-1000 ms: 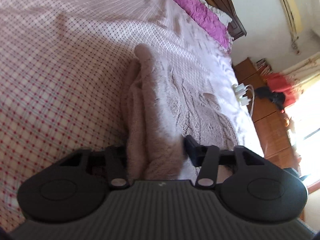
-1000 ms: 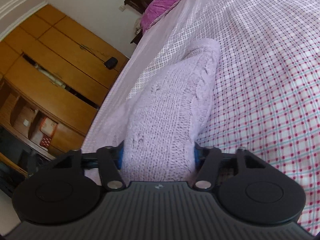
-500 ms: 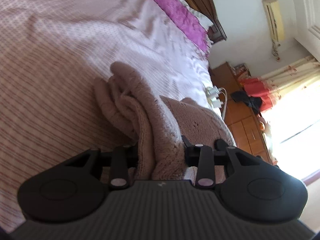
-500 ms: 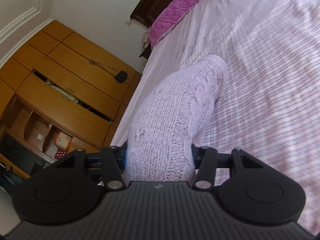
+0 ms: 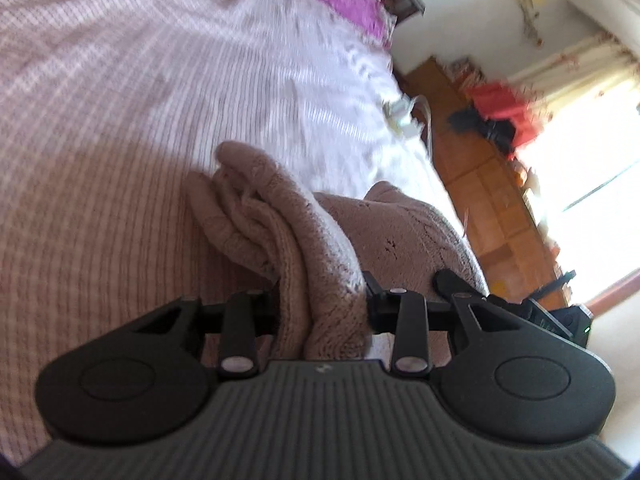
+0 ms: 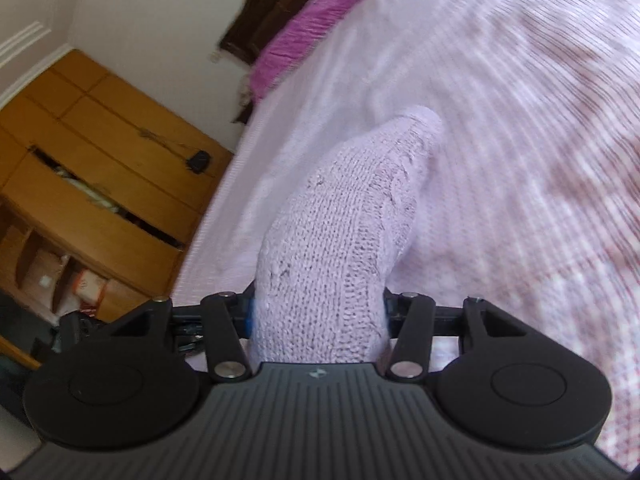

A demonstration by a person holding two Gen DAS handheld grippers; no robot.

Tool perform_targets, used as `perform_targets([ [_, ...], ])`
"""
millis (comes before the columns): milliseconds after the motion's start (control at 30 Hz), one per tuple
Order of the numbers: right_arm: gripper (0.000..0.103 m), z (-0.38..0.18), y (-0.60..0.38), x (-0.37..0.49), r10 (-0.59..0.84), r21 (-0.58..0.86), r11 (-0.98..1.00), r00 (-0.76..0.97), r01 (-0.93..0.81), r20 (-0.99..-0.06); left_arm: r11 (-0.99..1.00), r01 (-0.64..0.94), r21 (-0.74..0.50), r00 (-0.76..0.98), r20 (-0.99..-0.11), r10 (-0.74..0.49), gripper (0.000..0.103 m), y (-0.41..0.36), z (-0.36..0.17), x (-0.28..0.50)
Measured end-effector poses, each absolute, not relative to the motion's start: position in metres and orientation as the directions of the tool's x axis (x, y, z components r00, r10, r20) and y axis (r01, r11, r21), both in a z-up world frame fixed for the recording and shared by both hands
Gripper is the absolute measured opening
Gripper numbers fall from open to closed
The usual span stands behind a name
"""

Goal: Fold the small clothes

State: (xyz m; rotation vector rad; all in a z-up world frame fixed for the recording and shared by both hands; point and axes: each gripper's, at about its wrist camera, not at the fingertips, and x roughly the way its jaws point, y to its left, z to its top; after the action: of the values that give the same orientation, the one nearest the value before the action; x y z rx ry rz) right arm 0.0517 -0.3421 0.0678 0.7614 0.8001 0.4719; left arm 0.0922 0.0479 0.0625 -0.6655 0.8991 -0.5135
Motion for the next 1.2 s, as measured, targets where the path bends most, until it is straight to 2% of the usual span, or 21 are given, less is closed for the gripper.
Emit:
perform_targets([
  [133, 0.059, 0.038, -0.345, 0.05, 0.601, 0.727, 0.684, 0.609, -0.058, -0.517, 0.765, 0.114, -0.634, 0.521, -0.617, -0.589, 0.038, 0.037, 0.045, 0.084],
  [233, 0.059, 0.027, -0.346, 0.048, 0.609, 0.74, 0.67, 0.615, -0.06, -0.501, 0.778, 0.105, -0.619, 0.521, -0.632, -0.573, 0.041, 0.039, 0.031, 0.079],
  [433, 0.072, 0.034, -0.34, 0.035, 0.569, 0.702, 0.71, 0.634, -0.059, -0.523, 0.797, 0.103, -0.595, 0.535, -0.643, -0.549, 0.042, 0.042, 0.035, 0.075],
  [800, 0.079, 0.068, -0.338, -0.032, 0.465, 0.585, 0.807, 0.702, -0.084, -0.539, 0.9, 0.13, -0.417, 0.617, -0.677, -0.403, 0.042, 0.032, 0.066, 0.029],
  [933, 0.08, 0.081, -0.331, -0.057, 0.448, 0.536, 0.834, 0.725, -0.128, -0.523, 0.935, 0.118, -0.335, 0.649, -0.687, -0.328, 0.052, 0.023, 0.075, 0.01],
  [1067, 0.082, 0.089, -0.323, -0.081, 0.438, 0.497, 0.853, 0.74, -0.161, -0.511, 0.958, 0.069, -0.277, 0.668, -0.7, -0.251, 0.057, 0.016, 0.076, -0.004],
  [1133, 0.085, 0.089, -0.317, -0.086, 0.431, 0.473, 0.864, 0.74, -0.174, -0.516, 0.965, 0.058, -0.256, 0.674, -0.703, -0.227, 0.078, 0.014, 0.076, -0.011],
  [1200, 0.089, 0.09, -0.311, -0.095, 0.412, 0.439, 0.881, 0.744, -0.178, -0.526, 0.972, 0.048, -0.229, 0.684, -0.702, -0.199, 0.083, 0.01, 0.074, -0.019],
])
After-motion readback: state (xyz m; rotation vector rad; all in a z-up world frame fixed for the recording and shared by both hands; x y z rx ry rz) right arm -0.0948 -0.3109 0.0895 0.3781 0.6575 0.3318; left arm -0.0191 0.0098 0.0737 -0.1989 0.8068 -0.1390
